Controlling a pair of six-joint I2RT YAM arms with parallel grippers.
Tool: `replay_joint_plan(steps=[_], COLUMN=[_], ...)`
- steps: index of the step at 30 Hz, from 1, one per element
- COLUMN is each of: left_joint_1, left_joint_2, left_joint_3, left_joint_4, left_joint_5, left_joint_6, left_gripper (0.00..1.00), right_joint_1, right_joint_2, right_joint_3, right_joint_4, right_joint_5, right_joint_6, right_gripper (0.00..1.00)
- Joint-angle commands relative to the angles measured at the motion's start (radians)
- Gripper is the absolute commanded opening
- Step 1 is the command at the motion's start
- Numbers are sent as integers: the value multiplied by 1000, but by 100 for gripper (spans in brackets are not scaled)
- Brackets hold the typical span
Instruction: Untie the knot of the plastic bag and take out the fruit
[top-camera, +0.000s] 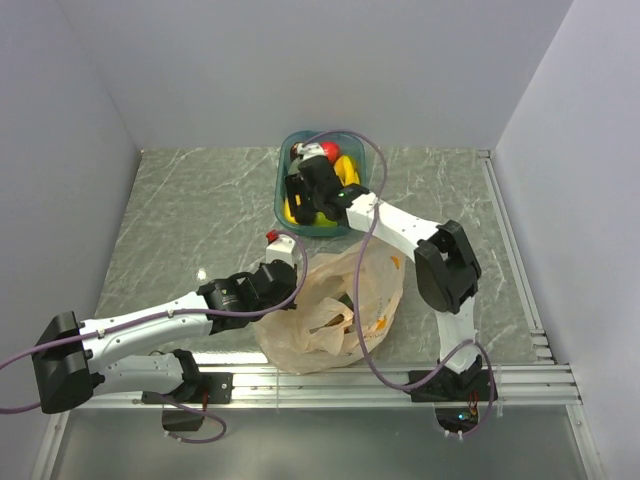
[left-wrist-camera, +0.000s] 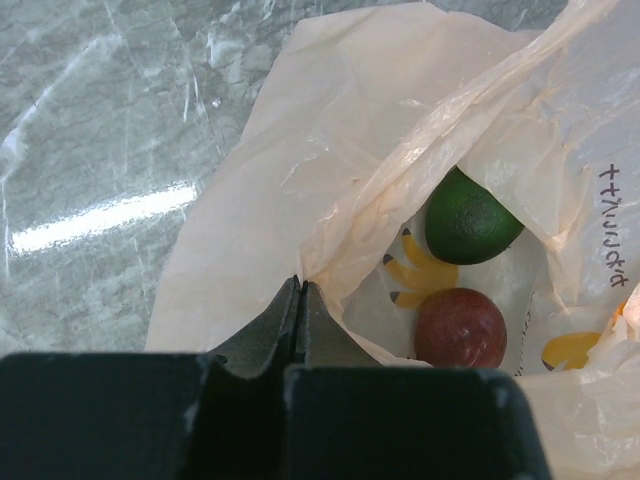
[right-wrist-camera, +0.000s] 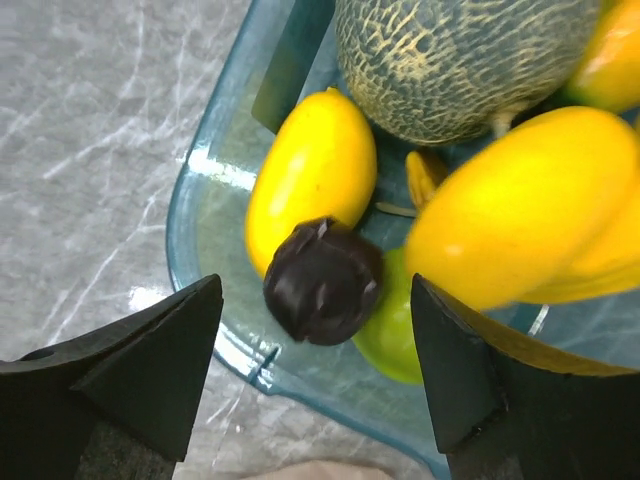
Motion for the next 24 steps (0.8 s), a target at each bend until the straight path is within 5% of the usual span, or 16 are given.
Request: replay_joint_plan(steps=[1, 12, 24], left_joint_1=[-3, -3, -3], left_joint_2=[-11, -17, -62], left_joint_3=[15, -17, -54], left_joint_4=[2, 30, 87], left_joint_5=[-28, -52, -54], left_joint_6=[-24, -102, -141], left_gripper=[1, 1, 1], right_joint_1=[-8, 52, 236], right_joint_2=[-171, -690, -927], right_joint_3=[-5, -421, -786], right_joint_4=[20, -118, -193], right_joint_5=[44, 63, 92], right_joint_6=[15, 160, 621], right_gripper=[82, 71, 67])
